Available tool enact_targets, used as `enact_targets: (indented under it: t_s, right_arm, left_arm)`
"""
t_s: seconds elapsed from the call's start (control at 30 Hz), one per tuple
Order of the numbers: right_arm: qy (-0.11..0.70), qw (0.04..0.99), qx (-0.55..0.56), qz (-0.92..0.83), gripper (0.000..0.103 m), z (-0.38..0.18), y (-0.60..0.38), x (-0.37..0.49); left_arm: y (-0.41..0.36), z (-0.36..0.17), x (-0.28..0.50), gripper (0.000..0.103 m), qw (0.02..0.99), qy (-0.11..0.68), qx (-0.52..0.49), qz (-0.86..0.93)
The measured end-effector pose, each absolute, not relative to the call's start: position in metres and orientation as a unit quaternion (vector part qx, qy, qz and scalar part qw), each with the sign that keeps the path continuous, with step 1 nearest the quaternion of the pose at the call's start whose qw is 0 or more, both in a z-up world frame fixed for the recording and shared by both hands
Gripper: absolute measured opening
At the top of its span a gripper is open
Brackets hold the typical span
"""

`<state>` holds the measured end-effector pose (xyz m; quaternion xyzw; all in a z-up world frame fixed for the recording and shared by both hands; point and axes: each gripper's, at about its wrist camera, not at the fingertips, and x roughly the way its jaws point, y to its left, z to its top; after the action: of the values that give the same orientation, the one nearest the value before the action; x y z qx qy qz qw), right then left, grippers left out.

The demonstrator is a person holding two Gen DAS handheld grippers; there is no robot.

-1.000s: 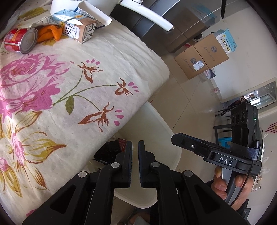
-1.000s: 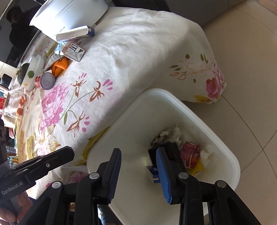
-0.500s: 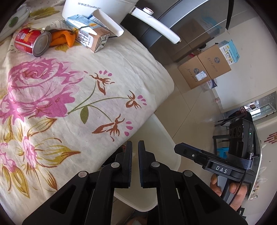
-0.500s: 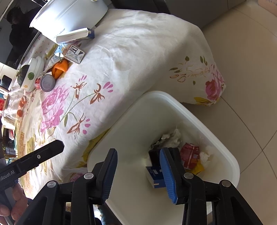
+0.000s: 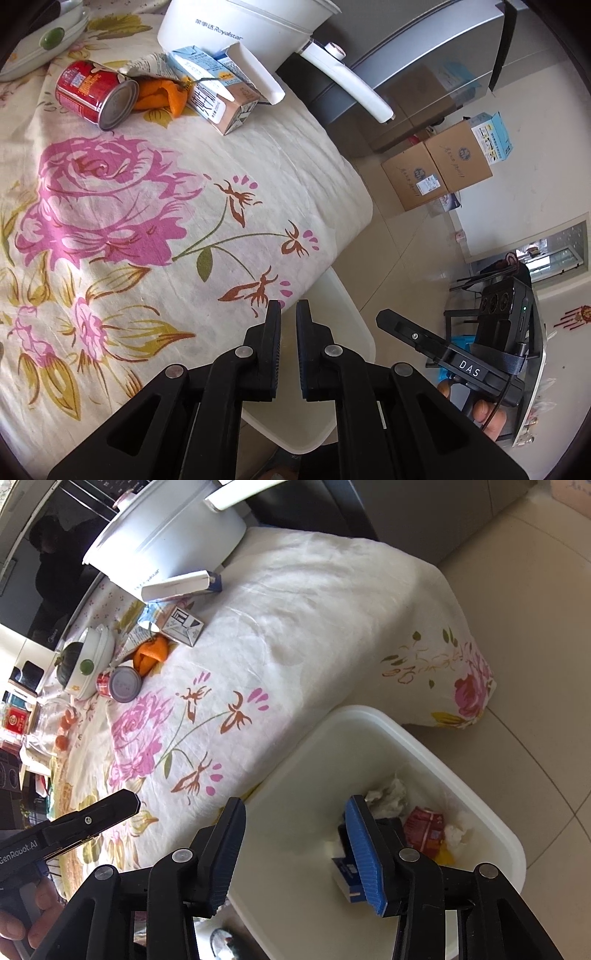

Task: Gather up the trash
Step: 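Grasp the red cartoon can with the left gripper while the right approaches the milk carton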

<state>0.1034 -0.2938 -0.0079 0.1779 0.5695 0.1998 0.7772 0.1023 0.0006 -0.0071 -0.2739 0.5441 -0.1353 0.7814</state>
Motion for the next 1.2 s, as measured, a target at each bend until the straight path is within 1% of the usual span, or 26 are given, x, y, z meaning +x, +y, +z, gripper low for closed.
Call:
enact_targets:
  t_s: [0.07,0.17,0.23,0.27,0.33,0.4,0.47,0.53,0.63,0.7,0.83,0.97,1.1,1.2]
  right_arm:
    - [0.566,0.778,0.182,0.203,0.052,-0.007,-0.291,0.105]
    - [0.564,0.778,0.183,0.207,0.052,-0.008,-0.285,0.108]
    - [0.561,0.779,0.185,0.21,0.052,-0.007,-0.282,0.11]
    - [0.559,0.779,0.188,0.212,0.052,-0.007,-0.281,0.112]
    - [0.554,0.781,0.193,0.214,0.052,-0.006,-0.278,0.114]
    - [0.549,0.783,0.197,0.216,0.052,-0.005,-0.274,0.117]
    - [0.546,0.784,0.199,0.22,0.052,-0.005,-0.269,0.119]
    - [0.545,0.783,0.199,0.222,0.052,-0.006,-0.264,0.122]
    - [0.546,0.782,0.199,0.224,0.052,-0.007,-0.255,0.126]
    - [0.547,0.781,0.2,0.226,0.052,-0.009,-0.248,0.13]
    - [0.547,0.779,0.202,0.232,0.054,-0.012,-0.235,0.135]
    - [0.54,0.784,0.194,0.235,0.056,-0.012,-0.226,0.139]
    - [0.543,0.786,0.188,0.229,0.057,-0.018,-0.224,0.143]
    - [0.548,0.784,0.186,0.223,0.057,-0.024,-0.223,0.146]
  left_arm:
    - [0.013,-0.004,0.106,0.012,0.779,0.542,-0.287,-0.127]
    - [0.045,0.002,0.112,0.02,0.776,0.532,-0.321,-0.106]
    - [0.073,0.007,0.115,0.034,0.777,0.515,-0.353,-0.08]
    - [0.088,0.008,0.115,0.037,0.776,0.505,-0.372,-0.064]
    - [0.117,0.01,0.115,0.051,0.771,0.485,-0.412,-0.034]
    - [0.14,0.011,0.113,0.056,0.764,0.467,-0.446,-0.013]
    - [0.157,0.011,0.114,0.057,0.756,0.456,-0.47,0.0]
    - [0.167,0.012,0.116,0.064,0.754,0.443,-0.485,0.009]
    - [0.173,0.009,0.129,0.071,0.749,0.426,-0.508,-0.003]
    - [0.171,0.005,0.148,0.072,0.747,0.439,-0.499,-0.017]
    - [0.163,-0.014,0.177,0.072,0.757,0.476,-0.447,0.019]
    - [0.169,-0.032,0.195,0.072,0.745,0.49,-0.451,0.029]
    - [0.173,-0.037,0.21,0.072,0.756,0.5,-0.42,0.046]
    - [0.178,-0.053,0.218,0.072,0.739,0.51,-0.437,0.053]
